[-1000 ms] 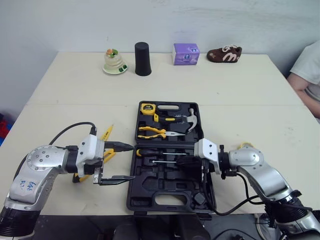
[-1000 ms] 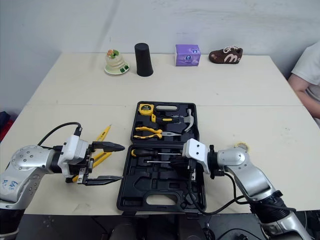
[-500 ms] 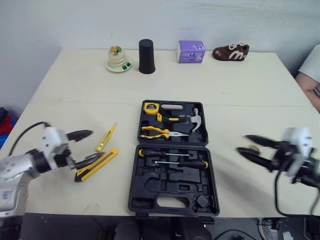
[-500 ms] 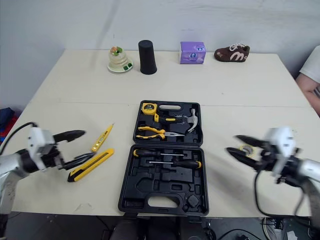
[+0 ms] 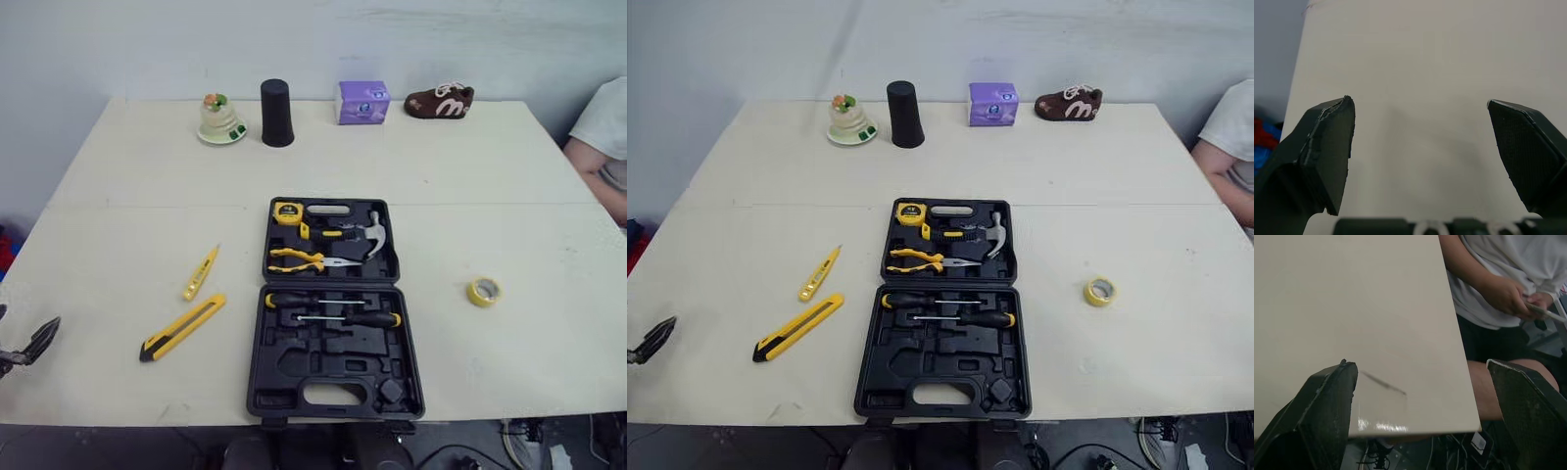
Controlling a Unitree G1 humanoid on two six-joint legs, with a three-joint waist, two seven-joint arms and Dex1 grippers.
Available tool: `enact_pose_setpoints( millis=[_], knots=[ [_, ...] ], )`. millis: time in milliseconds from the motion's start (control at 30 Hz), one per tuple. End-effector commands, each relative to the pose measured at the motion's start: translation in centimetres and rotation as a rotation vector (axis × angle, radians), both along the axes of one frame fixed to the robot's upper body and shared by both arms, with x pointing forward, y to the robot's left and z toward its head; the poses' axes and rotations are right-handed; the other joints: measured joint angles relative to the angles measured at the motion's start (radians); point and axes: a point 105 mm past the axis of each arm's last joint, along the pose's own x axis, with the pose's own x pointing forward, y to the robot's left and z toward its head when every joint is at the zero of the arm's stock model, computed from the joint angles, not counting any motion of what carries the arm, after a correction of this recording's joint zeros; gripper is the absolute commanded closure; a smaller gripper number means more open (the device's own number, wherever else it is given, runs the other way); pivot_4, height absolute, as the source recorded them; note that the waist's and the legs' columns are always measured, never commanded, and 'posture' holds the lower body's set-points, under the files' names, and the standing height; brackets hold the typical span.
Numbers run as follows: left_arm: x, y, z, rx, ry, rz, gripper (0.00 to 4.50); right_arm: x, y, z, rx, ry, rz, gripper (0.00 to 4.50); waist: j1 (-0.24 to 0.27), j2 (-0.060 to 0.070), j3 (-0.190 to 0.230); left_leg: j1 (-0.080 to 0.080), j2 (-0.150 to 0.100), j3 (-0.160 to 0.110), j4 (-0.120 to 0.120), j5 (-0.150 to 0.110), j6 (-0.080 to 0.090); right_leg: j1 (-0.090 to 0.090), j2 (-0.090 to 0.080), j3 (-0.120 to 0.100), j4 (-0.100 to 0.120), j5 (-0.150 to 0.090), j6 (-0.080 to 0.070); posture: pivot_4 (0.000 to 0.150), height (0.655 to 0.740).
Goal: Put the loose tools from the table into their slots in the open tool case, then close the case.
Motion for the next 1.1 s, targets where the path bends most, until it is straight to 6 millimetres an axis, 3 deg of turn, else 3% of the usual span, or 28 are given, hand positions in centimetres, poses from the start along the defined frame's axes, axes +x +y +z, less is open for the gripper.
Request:
enact_pose_setpoints(
  millis=[33, 167, 267, 367, 500, 667, 867, 1100],
  knots=[
    [0.7, -0.3, 2.2, 0.023, -0.072, -0.03, 0.0, 1.7, 0.5, 1.4, -0.027, -0.087, 0.037, 0.1, -0.012, 0.0, 0.0, 0.001, 0.0, 0.0, 0.0, 0.0, 0.0, 0.001, -0.001, 0.0, 0.0, 0.0, 0.0, 0.15, 0.74],
    [2.4, -3.9, 2.3, -0.011, -0.006, -0.216, 0.0, 6.2, 4.3, 2.6, -0.021, -0.153, 0.235, 0.1, -0.026, 0.001, 0.0, 0.003, -0.001, 0.0, 0.0, 0.001, -0.001, 0.004, -0.002, 0.0, 0.0, 0.002, -0.001, 0.15, 0.74],
    [4.0, -7.5, 3.9, -0.004, 0.03, -0.383, 0.0, 9.5, 9.1, 4.6, 0.05, -0.236, 0.457, 0.1, -0.029, 0.002, 0.0, 0.004, -0.001, 0.0, -0.001, 0.002, -0.002, 0.005, -0.002, -0.001, 0.001, 0.003, 0.002, 0.15, 0.74],
    [5.3, -10.2, 4.8, -0.025, 0.072, -0.463, 0.0, 11.0, 14.0, 5.8, 0.084, -0.251, 0.707, 0.1, -0.019, 0.002, 0.0, 0.003, -0.001, -0.002, -0.007, 0.005, -0.003, 0.003, -0.001, -0.003, 0.001, 0.009, 0.013, 0.15, 0.74],
    [6.8, -12.7, 5.5, -0.057, 0.094, -0.489, 0.0, 12.2, 17.9, 7.1, 0.078, -0.27, 0.879, 0.1, -0.004, 0.003, 0.0, 0.0, -0.003, -0.002, -0.014, 0.014, -0.007, -0.004, 0.0, -0.002, 0.001, 0.006, 0.012, 0.15, 0.74],
    [8.7, -16.4, 4.4, -0.052, 0.173, -0.469, 0.0, 12.9, 24.0, 9.1, 0.103, -0.312, 1.134, 0.1, 0.013, 0.003, 0.001, -0.002, -0.003, -0.002, -0.014, 0.014, -0.008, -0.005, 0.002, -0.001, 0.002, 0.004, 0.014, 0.15, 0.74],
    [10.2, -18.6, 2.5, -0.013, 0.238, -0.422, 0.0, 12.8, 27.3, 9.4, 0.107, -0.32, 1.267, 0.1, 0.023, 0.001, 0.001, -0.001, -0.003, -0.002, -0.011, 0.014, -0.008, -0.005, 0.004, 0.0, 0.003, 0.005, 0.015, 0.15, 0.74],
    [11.4, -19.1, 0.8, -0.024, 0.284, -0.366, 0.0, 12.2, 29.7, 9.6, 0.111, -0.317, 1.375, 0.1, 0.025, 0.001, 0.001, -0.001, -0.003, -0.002, -0.007, 0.014, -0.008, -0.005, 0.005, 0.0, 0.007, 0.005, 0.014, 0.15, 0.74]
  ],
)
